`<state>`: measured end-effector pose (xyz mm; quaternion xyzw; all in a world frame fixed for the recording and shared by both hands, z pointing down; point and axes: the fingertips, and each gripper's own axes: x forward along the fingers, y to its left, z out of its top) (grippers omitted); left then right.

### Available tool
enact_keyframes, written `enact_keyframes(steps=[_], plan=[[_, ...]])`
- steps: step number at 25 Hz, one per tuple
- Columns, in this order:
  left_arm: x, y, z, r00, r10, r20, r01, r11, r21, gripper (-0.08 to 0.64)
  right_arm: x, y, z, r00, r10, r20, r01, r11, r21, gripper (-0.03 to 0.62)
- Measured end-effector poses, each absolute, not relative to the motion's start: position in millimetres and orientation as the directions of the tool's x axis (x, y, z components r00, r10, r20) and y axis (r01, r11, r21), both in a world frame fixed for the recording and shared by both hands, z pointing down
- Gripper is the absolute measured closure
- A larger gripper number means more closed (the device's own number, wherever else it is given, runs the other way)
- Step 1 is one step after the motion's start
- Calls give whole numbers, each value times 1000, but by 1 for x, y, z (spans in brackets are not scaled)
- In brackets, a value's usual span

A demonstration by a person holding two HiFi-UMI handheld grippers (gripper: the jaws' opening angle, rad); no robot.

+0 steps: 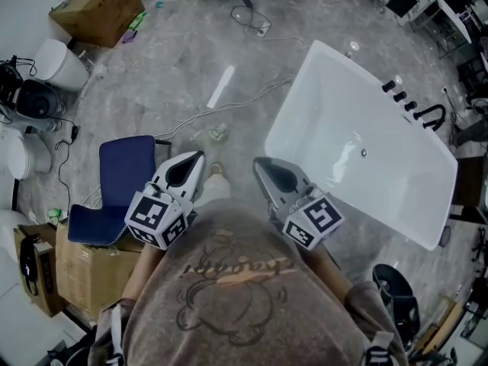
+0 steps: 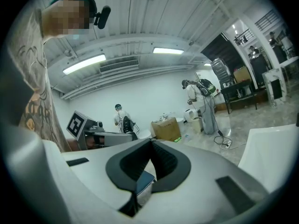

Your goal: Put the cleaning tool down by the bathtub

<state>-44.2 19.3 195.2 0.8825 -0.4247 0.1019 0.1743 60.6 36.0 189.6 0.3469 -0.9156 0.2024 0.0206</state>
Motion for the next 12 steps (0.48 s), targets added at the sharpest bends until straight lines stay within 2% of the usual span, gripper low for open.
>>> enact_keyframes(steps=[4, 12], plan=[[-44, 20, 188, 627, -734, 262, -779, -591, 208, 554, 58, 35, 194, -763, -621, 178, -637, 678, -365, 594], [-40, 21, 194, 631, -724, 280, -776, -587, 232, 554, 53, 33, 196, -772, -611, 174, -626, 683, -375, 594]])
